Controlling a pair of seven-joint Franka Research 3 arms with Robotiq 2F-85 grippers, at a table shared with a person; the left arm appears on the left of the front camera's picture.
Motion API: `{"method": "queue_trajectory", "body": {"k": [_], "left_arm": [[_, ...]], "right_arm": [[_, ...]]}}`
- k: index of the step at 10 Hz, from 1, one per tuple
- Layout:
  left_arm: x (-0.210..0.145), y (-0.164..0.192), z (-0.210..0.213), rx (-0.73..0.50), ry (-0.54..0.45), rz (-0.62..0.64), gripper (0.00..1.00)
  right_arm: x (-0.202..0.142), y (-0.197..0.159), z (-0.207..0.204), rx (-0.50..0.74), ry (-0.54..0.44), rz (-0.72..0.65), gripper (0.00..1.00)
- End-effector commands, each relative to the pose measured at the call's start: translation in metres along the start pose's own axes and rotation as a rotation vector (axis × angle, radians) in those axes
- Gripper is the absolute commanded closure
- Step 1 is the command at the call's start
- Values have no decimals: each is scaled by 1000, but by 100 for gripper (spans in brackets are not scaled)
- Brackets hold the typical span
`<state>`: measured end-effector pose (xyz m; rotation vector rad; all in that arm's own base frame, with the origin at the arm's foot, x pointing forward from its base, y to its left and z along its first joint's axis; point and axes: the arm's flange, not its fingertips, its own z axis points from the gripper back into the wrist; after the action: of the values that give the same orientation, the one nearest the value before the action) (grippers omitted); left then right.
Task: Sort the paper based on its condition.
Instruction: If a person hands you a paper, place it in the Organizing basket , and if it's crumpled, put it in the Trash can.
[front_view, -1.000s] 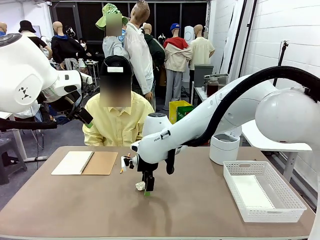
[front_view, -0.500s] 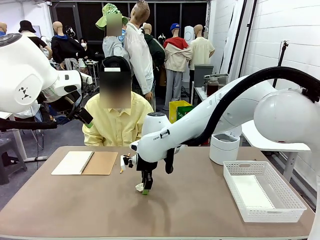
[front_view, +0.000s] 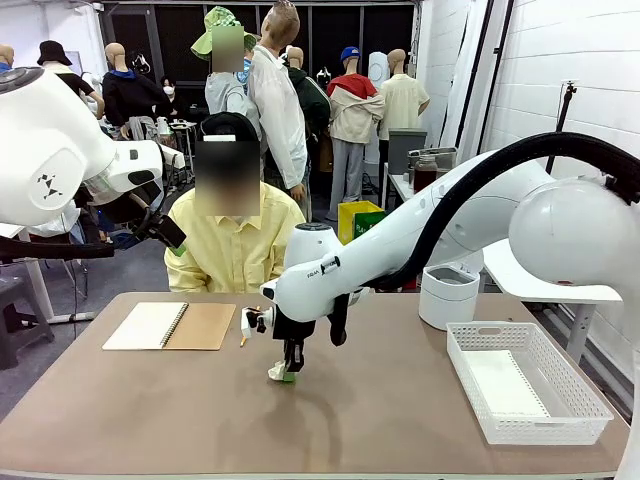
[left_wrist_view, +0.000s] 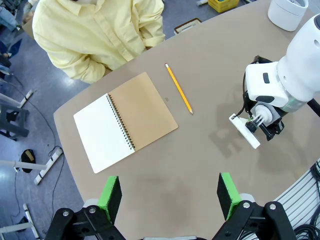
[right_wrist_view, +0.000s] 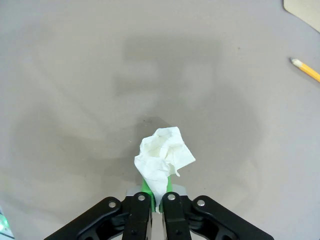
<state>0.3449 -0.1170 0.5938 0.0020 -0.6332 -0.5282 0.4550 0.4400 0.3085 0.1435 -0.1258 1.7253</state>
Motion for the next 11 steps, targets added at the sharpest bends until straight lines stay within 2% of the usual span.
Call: {"method": "queue_trajectory", "body": {"k": [1,4,5,8,9,11], "left_arm": [[0,1,1,-4,5,1,0],[0,1,1,-4,5,1,0],[0,1,1,-4,5,1,0],[0,1,1,-4,5,1,0],[0,1,1,-4,5,1,0],[0,1,1,-4,5,1,0]], "right_arm": [[-11,-4,24,-6,-18,-69,100],[-66,-10,94,-27,-42,-196,100],[-97,-12,124,-42,-22,-277,100],[-167,-21,173,-127,83,-515,100],[-185,-25,184,-138,114,-574,100],[-191,-22,196,-167,109,-608,100]]}}
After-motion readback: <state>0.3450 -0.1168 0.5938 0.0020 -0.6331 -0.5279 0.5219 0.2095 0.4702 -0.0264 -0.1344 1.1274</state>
